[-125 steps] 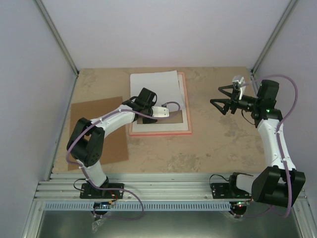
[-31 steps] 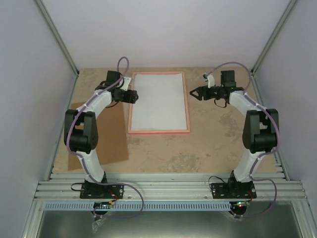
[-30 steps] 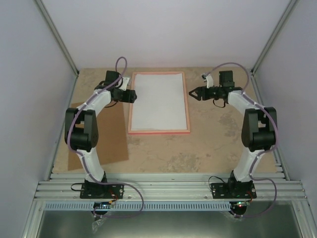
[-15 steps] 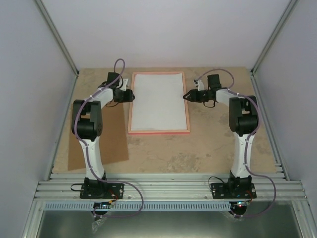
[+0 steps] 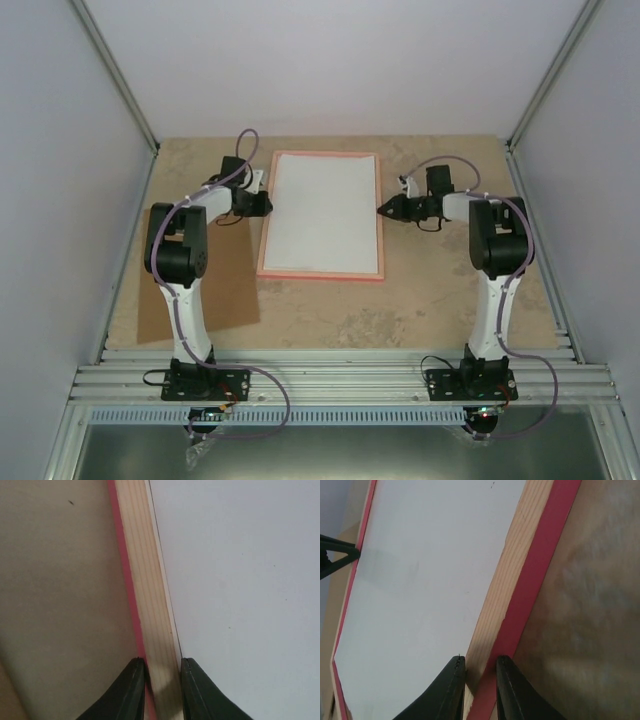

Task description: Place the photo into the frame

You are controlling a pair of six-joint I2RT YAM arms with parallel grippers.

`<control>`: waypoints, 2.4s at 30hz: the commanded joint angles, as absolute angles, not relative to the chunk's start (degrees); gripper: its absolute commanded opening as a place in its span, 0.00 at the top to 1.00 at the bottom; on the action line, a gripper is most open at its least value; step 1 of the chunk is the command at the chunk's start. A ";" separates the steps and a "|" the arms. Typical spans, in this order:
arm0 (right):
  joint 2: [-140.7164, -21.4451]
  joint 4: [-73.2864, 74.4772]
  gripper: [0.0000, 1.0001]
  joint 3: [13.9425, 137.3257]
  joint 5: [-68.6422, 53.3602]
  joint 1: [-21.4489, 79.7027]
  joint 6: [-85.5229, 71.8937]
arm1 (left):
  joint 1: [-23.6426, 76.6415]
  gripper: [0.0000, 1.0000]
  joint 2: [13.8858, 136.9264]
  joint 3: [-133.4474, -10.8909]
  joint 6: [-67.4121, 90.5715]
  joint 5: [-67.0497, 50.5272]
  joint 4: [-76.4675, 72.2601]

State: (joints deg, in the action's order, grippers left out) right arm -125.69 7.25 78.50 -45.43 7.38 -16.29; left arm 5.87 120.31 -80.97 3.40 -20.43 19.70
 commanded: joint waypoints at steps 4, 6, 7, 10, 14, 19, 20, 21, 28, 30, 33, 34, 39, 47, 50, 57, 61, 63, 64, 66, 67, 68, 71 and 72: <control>-117.54 13.69 0.81 67.91 -48.59 3.43 -10.48 | 12.79 0.80 115.34 -72.08 4.40 -28.53 18.42; -115.53 15.62 0.81 65.11 -48.60 1.03 -8.35 | 14.09 0.80 114.36 -69.66 5.18 -30.13 17.64; -114.39 16.50 0.81 63.82 -48.54 -0.21 -6.84 | 14.87 0.80 114.02 -68.74 5.64 -30.71 17.26; -112.22 18.69 0.80 60.62 -48.66 -3.71 -4.55 | 17.56 0.79 112.78 -66.49 6.14 -31.71 15.83; -110.16 20.21 0.74 58.66 -48.59 -6.81 -2.30 | 19.11 0.71 111.31 -67.85 5.61 -29.62 16.60; -104.49 21.64 0.53 60.50 -47.93 -8.78 1.44 | 17.07 0.37 104.47 -69.27 0.66 -21.67 20.43; -102.86 22.12 0.47 61.21 -48.08 -8.83 2.36 | 15.99 0.30 102.88 -69.52 0.20 -21.10 22.44; -101.32 22.45 0.40 61.78 -48.69 -8.76 2.91 | 14.68 0.21 101.39 -69.91 -2.00 -21.13 24.44; -93.09 21.63 0.15 67.88 -50.89 -0.53 0.60 | 1.07 0.01 90.70 -67.24 -10.10 -23.29 35.85; -92.77 19.14 0.14 69.22 -50.33 5.18 -3.40 | -3.70 0.00 88.34 -65.82 -12.12 -22.14 38.66; -95.04 16.60 0.15 72.63 -48.08 13.11 -7.11 | -11.24 0.01 85.64 -63.42 -14.62 -18.54 41.60; -96.64 16.47 0.16 74.18 -46.93 16.00 -8.12 | -13.89 0.01 84.97 -62.62 -15.65 -18.50 42.30; -107.58 18.54 0.18 84.59 -43.75 28.96 -11.49 | -26.10 0.01 83.91 -59.91 -20.34 -15.90 44.60; -121.03 15.67 0.13 94.09 -37.63 43.13 -24.49 | -37.80 0.03 87.75 -57.94 -25.32 -12.82 44.47; -124.05 15.24 0.10 96.34 -34.63 46.15 -27.59 | -39.21 0.03 89.60 -56.85 -25.51 -11.57 42.47; -130.64 17.68 0.08 101.88 -25.68 51.42 -32.26 | -40.54 0.05 94.57 -55.48 -24.22 -8.53 38.52; -133.53 18.22 0.08 103.12 -22.22 52.41 -33.66 | -40.52 0.07 96.32 -54.95 -24.77 -9.55 37.75; -134.99 18.48 0.07 103.54 -20.90 52.58 -34.31 | -40.54 0.09 96.94 -54.53 -25.45 -10.99 38.13; -135.49 18.58 0.07 103.61 -20.54 52.64 -34.81 | -40.52 0.10 97.21 -54.23 -25.75 -11.39 38.16; -136.56 18.13 0.07 103.83 -21.37 52.71 -35.84 | -40.53 0.12 97.93 -53.32 -26.65 -11.92 38.06; -137.04 18.02 0.07 103.96 -21.73 52.79 -36.47 | -40.52 0.13 98.25 -52.74 -26.95 -11.82 37.79; -137.56 17.74 0.07 104.12 -22.33 52.82 -36.97 | -40.58 0.14 98.60 -52.33 -27.33 -12.02 37.68; -139.07 16.97 0.08 104.51 -24.35 53.06 -38.75 | -40.56 0.17 99.91 -51.39 -28.57 -13.96 37.90; -139.53 16.73 0.09 104.62 -25.10 53.14 -39.29 | -40.53 0.18 100.34 -51.27 -29.08 -15.43 38.36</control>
State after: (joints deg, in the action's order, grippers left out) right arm -135.74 16.14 103.88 -23.57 52.38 -35.68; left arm -40.29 96.40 -54.41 -26.28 -10.39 37.54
